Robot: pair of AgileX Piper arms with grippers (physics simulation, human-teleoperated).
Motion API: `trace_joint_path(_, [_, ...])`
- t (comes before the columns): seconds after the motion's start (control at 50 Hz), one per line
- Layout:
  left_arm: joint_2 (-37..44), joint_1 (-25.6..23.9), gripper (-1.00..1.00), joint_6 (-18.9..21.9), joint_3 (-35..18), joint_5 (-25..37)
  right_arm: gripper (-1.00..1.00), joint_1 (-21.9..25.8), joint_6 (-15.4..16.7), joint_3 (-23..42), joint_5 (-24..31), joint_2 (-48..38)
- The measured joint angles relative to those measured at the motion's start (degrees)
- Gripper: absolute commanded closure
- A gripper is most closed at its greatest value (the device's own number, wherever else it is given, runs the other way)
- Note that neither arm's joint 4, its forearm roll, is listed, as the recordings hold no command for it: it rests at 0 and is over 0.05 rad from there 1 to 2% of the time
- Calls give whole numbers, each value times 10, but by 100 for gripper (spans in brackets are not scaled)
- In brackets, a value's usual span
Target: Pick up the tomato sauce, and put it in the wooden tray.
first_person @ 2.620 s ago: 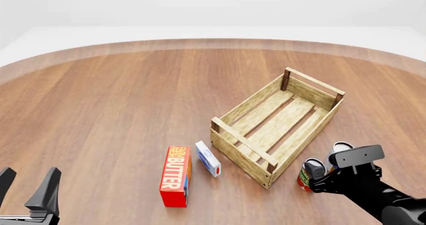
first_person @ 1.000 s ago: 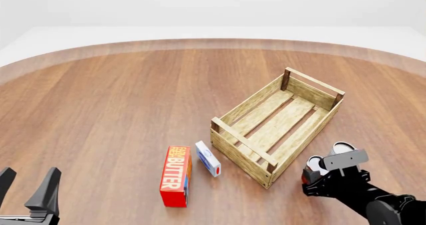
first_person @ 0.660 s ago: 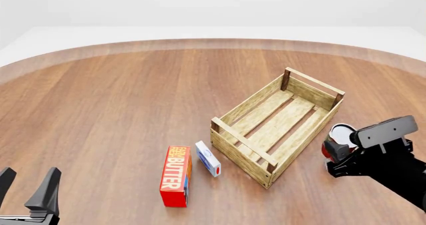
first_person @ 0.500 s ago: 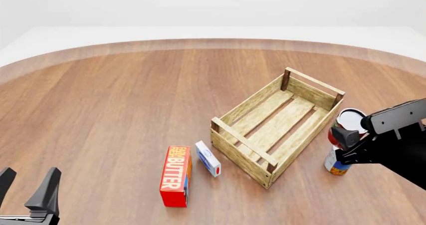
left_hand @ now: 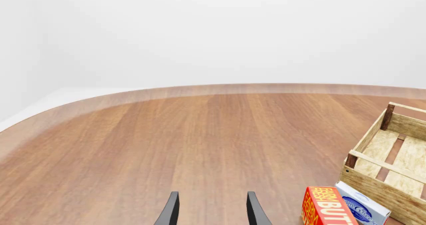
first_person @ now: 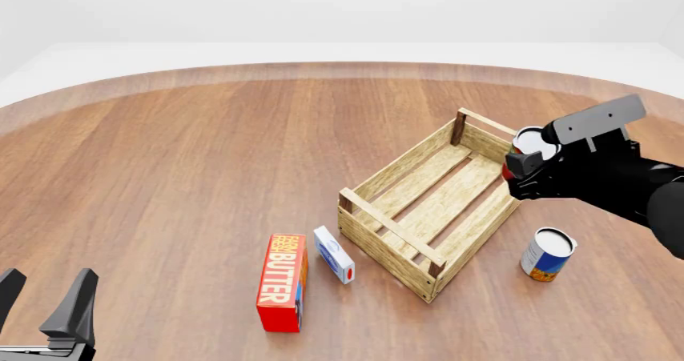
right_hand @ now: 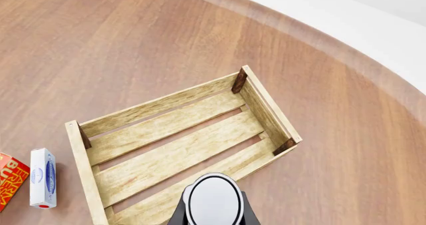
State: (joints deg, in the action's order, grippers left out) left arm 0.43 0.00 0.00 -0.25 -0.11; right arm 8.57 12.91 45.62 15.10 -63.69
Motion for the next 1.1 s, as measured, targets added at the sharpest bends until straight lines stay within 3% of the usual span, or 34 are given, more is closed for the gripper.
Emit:
trace_joint_path(0.54, [0, 0, -100, 0, 0, 0, 100, 29, -32, 142, -71, -268])
trace_joint_path(1.1, [0, 0, -100, 0, 0, 0, 100, 43, -67, 127, -148, -379])
